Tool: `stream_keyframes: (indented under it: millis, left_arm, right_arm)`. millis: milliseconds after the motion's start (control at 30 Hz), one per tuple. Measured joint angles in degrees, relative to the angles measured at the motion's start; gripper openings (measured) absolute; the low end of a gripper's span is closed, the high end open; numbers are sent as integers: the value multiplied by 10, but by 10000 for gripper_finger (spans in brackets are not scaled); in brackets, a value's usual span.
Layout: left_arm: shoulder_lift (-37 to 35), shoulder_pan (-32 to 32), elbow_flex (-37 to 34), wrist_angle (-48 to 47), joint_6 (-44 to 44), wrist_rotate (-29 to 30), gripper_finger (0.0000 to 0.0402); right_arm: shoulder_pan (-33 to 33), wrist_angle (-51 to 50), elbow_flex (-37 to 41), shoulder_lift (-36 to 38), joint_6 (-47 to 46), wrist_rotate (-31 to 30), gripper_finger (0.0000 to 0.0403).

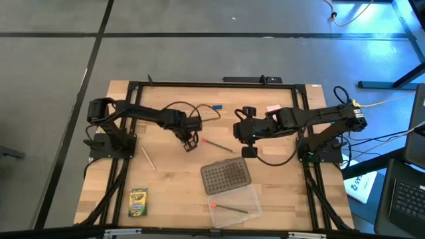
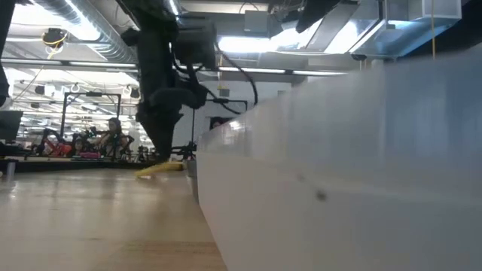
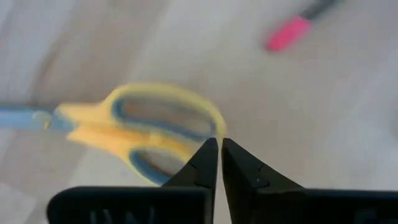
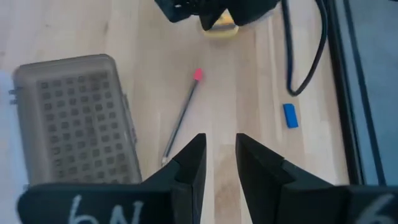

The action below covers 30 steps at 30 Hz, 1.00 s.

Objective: Pack school essentials
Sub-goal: Put the yellow scissors into the supply box

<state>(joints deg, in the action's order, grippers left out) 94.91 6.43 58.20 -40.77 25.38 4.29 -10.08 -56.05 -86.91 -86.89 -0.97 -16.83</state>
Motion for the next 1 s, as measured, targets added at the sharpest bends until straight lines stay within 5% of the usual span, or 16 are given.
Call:
stream_keyframes:
  millis: [567,1000]
  left_arm:
    - [-1,-42,1,4,-11,6,15]
    - [-1,-40,1,6,-82,-12,99]
  right_arm:
    - [-14,-20,0,23,-3,30,90]
    - [-14,-20,0,23,-3,30,90]
